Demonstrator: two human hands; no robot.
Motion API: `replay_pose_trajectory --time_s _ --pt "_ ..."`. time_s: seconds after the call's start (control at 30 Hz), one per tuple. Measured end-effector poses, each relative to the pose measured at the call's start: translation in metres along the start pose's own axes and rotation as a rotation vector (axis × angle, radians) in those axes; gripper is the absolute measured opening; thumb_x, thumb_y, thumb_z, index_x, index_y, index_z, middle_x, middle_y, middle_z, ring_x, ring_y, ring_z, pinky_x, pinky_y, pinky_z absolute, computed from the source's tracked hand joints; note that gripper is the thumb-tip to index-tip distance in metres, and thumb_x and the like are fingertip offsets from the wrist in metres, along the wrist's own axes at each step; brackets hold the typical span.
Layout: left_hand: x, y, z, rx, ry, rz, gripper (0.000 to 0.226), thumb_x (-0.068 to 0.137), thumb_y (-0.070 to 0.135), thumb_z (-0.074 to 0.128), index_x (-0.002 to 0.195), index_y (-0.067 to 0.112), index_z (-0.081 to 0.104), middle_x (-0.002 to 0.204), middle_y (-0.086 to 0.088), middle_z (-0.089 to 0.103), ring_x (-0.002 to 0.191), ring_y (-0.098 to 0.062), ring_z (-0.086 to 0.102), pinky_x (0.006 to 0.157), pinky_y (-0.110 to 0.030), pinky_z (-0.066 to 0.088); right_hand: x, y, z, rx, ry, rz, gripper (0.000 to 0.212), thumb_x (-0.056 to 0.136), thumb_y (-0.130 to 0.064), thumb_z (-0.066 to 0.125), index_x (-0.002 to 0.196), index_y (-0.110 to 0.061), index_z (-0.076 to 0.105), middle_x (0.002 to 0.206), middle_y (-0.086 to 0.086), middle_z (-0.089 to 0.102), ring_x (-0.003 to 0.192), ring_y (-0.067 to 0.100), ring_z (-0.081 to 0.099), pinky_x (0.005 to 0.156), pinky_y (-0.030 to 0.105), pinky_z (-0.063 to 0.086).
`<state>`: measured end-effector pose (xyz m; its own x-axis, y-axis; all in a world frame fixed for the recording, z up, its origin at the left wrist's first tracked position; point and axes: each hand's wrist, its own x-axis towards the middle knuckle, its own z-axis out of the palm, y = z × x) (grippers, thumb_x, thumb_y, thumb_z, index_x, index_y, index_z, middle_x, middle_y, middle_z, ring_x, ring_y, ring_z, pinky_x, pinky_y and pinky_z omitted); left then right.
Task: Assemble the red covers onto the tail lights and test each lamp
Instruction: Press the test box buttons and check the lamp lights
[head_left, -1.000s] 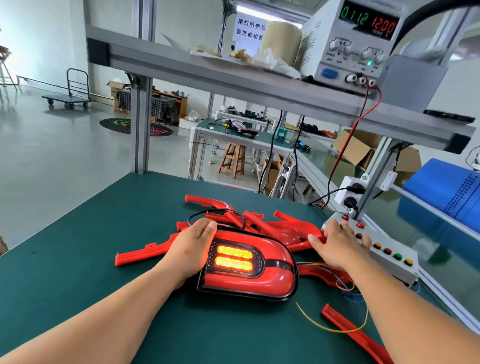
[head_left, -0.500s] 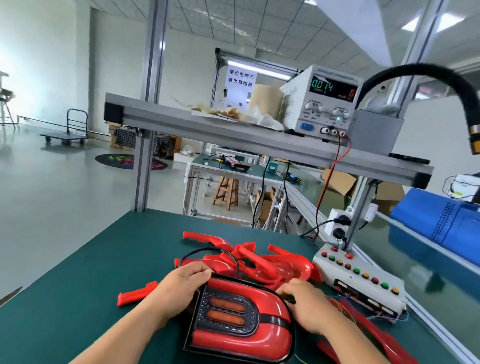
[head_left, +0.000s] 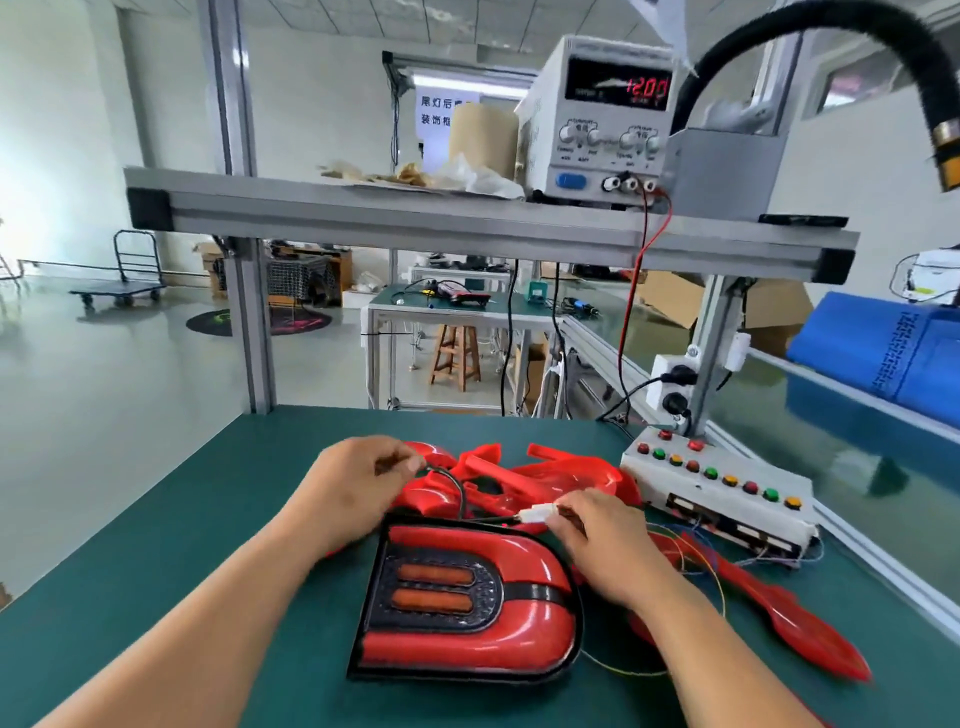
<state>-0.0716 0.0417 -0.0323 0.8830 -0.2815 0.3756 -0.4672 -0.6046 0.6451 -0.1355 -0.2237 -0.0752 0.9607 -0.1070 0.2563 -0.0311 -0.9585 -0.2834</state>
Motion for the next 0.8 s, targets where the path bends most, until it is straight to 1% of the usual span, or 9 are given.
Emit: replay_pose_trajectory --time_s 0.1,0.17,0.23,0.3,0.4,0.47,0.53,0.7,0.8 --pt "0.021 0.037 0.015 0.22 -0.234 0.156 0.017 0.092 0.03 0.059 0.101 0.031 0.073 0.097 0.015 0.07 0.094 -0.005 0.062 0.086 -0.022 0.047 0.0 0.001 0.001 0.033 0.027 -0.033 0.024 0.1 -0.04 0.045 0.105 -0.023 0.061 0.103 -0.005 0.057 0.105 0.019 0.054 0.091 0.035 0.038" --pt "0.03 0.058 0.032 0.339 -0.37 0.242 0.023 0.092 0.032 0.061 0.111 0.029 0.071 0.111 0.01 0.07 0.104 -0.007 0.06 0.089 -0.018 0.041 -0.002 0.001 0.0 0.089 0.072 -0.056 0.016 0.1 -0.037 0.047 0.091 -0.026 0.055 0.093 -0.008 0.052 0.099 0.018 0.053 0.087 0.034 0.037" --pt "0.035 0.072 0.052 0.385 -0.491 0.27 0.03 0.09 0.036 0.063 0.118 0.028 0.067 0.117 0.009 0.067 0.109 -0.009 0.058 0.092 -0.021 0.041 -0.003 0.001 -0.001 0.128 0.091 -0.067 0.015 0.099 -0.036 0.049 0.09 -0.026 0.055 0.09 -0.007 0.051 0.095 0.017 0.052 0.087 0.035 0.039" --pt "0.038 0.081 0.068 0.425 -0.55 0.298 0.026 0.089 0.038 0.063 0.113 0.028 0.068 0.109 0.008 0.067 0.104 -0.012 0.058 0.086 -0.024 0.042 -0.004 0.002 -0.002 0.168 0.096 -0.064 0.017 0.099 -0.034 0.051 0.1 -0.021 0.062 0.093 -0.006 0.054 0.097 0.018 0.053 0.09 0.038 0.041" --pt "0.039 0.083 0.078 0.416 -0.566 0.335 0.01 0.091 0.034 0.062 0.084 0.027 0.065 0.07 0.01 0.055 0.075 -0.008 0.051 0.06 -0.016 0.032 -0.007 0.003 -0.004 0.224 0.101 -0.06 0.019 0.099 -0.033 0.053 0.107 -0.02 0.065 0.094 -0.005 0.054 0.097 0.017 0.052 0.09 0.038 0.041" --pt "0.041 0.081 0.077 0.379 -0.569 0.338 0.008 0.09 0.031 0.064 0.086 0.026 0.069 0.058 0.012 0.047 0.06 0.001 0.049 0.052 -0.01 0.032 -0.008 0.002 -0.006 0.258 0.091 -0.051 0.02 0.099 -0.035 0.052 0.107 -0.022 0.065 0.094 -0.007 0.054 0.098 0.016 0.05 0.088 0.037 0.038" --pt "0.041 0.078 0.073 0.334 -0.559 0.324 0.012 0.089 0.031 0.066 0.098 0.029 0.074 0.058 0.015 0.05 0.055 0.01 0.048 0.054 -0.005 0.034 -0.008 0.001 -0.006 0.278 0.074 -0.042 0.02 0.1 -0.035 0.05 0.108 -0.024 0.064 0.094 -0.01 0.053 0.098 0.014 0.049 0.091 0.038 0.037" --pt "0.042 0.074 0.065 0.302 -0.583 0.325 0.021 0.087 0.032 0.068 0.107 0.034 0.073 0.064 0.017 0.057 0.057 0.011 0.048 0.055 -0.006 0.034 -0.009 -0.002 -0.006 0.417 0.032 -0.026 0.016 0.098 -0.035 0.054 0.104 -0.027 0.067 0.086 -0.016 0.056 0.088 0.014 0.053 0.095 0.045 0.043" --pt "0.042 0.072 0.062 0.283 -0.608 0.354 0.022 0.087 0.029 0.069 0.108 0.033 0.074 0.068 0.007 0.063 0.054 0.012 0.047 0.055 -0.006 0.032 -0.01 -0.002 -0.006 0.454 0.023 -0.033 0.011 0.097 -0.035 0.057 0.099 -0.031 0.067 0.083 -0.015 0.06 0.083 0.011 0.054 0.094 0.043 0.044"
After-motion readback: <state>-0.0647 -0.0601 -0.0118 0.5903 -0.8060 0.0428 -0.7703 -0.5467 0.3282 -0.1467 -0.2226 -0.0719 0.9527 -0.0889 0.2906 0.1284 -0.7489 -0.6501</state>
